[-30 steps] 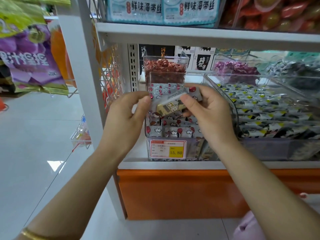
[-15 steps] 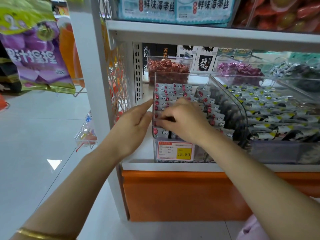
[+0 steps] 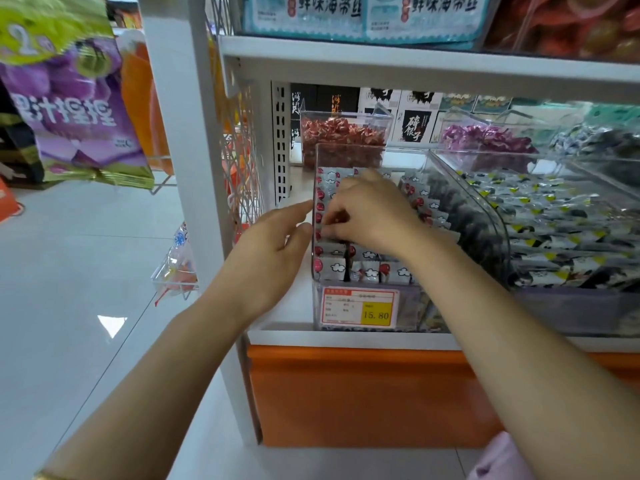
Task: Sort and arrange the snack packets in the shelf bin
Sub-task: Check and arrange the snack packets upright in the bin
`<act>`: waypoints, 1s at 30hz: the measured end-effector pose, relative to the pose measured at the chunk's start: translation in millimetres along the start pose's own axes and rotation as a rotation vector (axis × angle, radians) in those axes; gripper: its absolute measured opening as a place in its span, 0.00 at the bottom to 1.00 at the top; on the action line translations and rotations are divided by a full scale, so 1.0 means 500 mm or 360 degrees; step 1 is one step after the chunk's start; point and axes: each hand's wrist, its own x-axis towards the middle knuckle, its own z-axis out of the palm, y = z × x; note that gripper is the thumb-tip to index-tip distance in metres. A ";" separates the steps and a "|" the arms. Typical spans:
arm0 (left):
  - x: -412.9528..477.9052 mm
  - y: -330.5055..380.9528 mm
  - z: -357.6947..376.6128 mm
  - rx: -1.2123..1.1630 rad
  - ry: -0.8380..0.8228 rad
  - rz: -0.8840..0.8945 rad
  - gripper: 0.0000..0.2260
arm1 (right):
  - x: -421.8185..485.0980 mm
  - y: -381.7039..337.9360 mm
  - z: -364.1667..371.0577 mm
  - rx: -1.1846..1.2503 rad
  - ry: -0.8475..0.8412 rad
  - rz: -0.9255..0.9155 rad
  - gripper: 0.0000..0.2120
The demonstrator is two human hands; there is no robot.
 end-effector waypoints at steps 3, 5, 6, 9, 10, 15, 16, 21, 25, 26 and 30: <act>0.001 -0.001 0.002 0.0010 0.0046 -0.0030 0.17 | -0.002 -0.007 0.001 0.0220 0.0109 -0.0005 0.02; 0.002 -0.003 0.003 0.0054 0.0089 -0.0012 0.17 | -0.014 -0.005 -0.009 0.0612 0.0270 0.0064 0.03; 0.003 -0.004 0.003 0.0090 0.0106 -0.0007 0.17 | -0.021 -0.003 -0.018 0.0776 0.0371 0.0098 0.03; 0.004 -0.006 0.005 0.0190 0.0169 -0.0004 0.17 | -0.050 -0.001 -0.041 0.1088 0.0662 0.0171 0.04; 0.004 -0.005 0.006 0.0211 0.0193 0.0010 0.17 | -0.061 0.000 -0.046 0.1156 0.0752 0.0201 0.05; -0.004 0.014 0.008 0.0251 0.0318 0.0030 0.17 | -0.118 0.011 -0.056 0.1569 0.1065 0.0465 0.07; -0.006 0.016 0.008 0.0229 0.0322 0.0023 0.17 | -0.127 0.013 -0.056 0.1699 0.1079 0.0536 0.06; -0.013 0.032 0.016 0.0112 0.0241 0.0068 0.11 | -0.159 0.004 -0.047 0.2348 0.0975 0.0689 0.06; -0.025 0.046 0.013 -0.0282 0.0356 -0.0093 0.14 | -0.171 0.001 -0.040 0.2841 0.0811 0.0749 0.05; -0.026 0.046 0.012 -0.0413 0.0385 -0.0189 0.13 | -0.173 0.003 -0.039 0.2933 0.0759 0.0735 0.06; -0.023 0.039 0.006 -0.0700 0.0450 -0.0434 0.14 | -0.182 0.004 -0.037 0.2927 0.0550 0.0665 0.09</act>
